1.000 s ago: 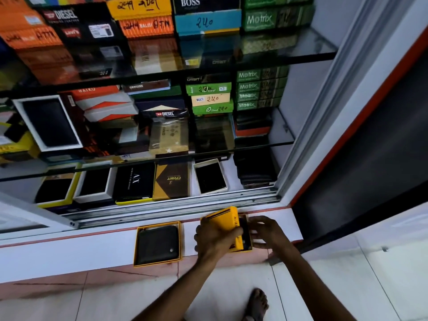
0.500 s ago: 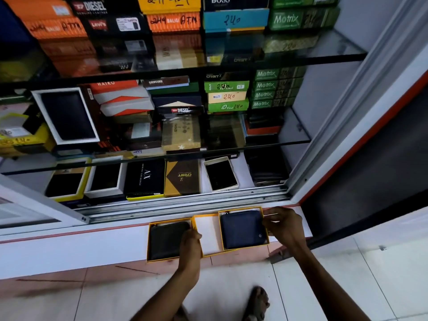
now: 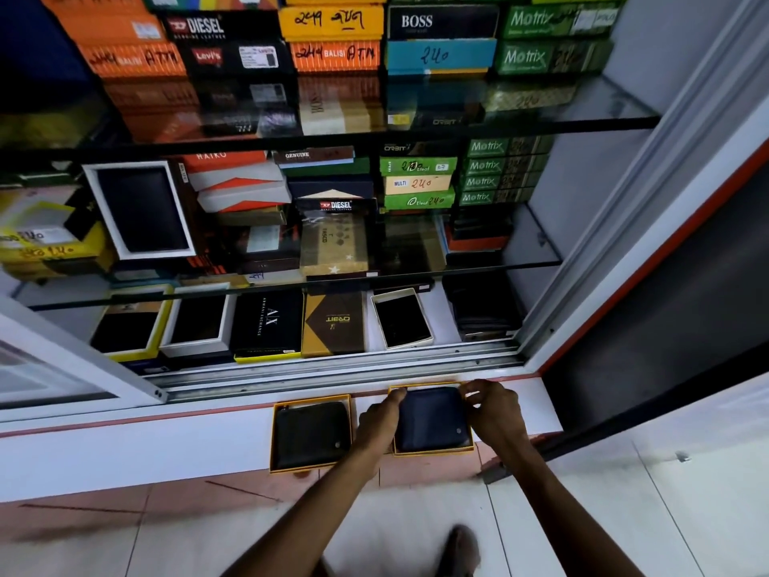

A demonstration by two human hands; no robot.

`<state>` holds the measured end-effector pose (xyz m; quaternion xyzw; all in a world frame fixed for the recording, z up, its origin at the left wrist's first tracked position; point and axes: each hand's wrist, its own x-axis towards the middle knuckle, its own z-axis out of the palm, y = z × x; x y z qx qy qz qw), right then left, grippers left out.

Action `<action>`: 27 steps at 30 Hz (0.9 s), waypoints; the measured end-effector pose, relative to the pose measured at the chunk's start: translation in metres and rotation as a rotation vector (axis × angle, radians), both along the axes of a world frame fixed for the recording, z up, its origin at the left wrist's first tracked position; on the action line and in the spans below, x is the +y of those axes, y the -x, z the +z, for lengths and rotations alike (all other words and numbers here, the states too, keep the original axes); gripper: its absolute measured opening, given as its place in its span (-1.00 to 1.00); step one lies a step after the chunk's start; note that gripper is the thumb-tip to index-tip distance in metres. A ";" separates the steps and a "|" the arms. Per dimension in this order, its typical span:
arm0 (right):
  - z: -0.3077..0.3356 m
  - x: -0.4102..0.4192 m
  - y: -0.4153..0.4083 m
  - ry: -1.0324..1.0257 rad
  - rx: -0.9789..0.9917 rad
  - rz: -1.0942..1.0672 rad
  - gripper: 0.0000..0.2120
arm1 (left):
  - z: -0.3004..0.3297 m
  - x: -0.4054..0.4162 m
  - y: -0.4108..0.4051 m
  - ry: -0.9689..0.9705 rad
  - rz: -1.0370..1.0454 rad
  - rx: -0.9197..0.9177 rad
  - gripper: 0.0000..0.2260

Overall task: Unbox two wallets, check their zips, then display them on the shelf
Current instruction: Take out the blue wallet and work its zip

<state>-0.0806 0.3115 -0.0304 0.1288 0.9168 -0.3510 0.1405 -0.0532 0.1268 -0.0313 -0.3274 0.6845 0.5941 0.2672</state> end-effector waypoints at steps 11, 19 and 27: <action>0.003 -0.013 0.014 0.184 -0.173 -0.085 -0.70 | 0.017 0.007 0.001 -0.173 0.170 -0.001 -0.55; 0.008 -0.003 0.011 0.384 -0.061 -0.024 -0.64 | 0.025 -0.002 0.001 -0.008 0.079 0.135 -0.57; 0.059 0.000 0.009 0.844 -0.068 0.034 -0.82 | 0.070 -0.041 0.015 -0.063 -0.139 0.465 -0.84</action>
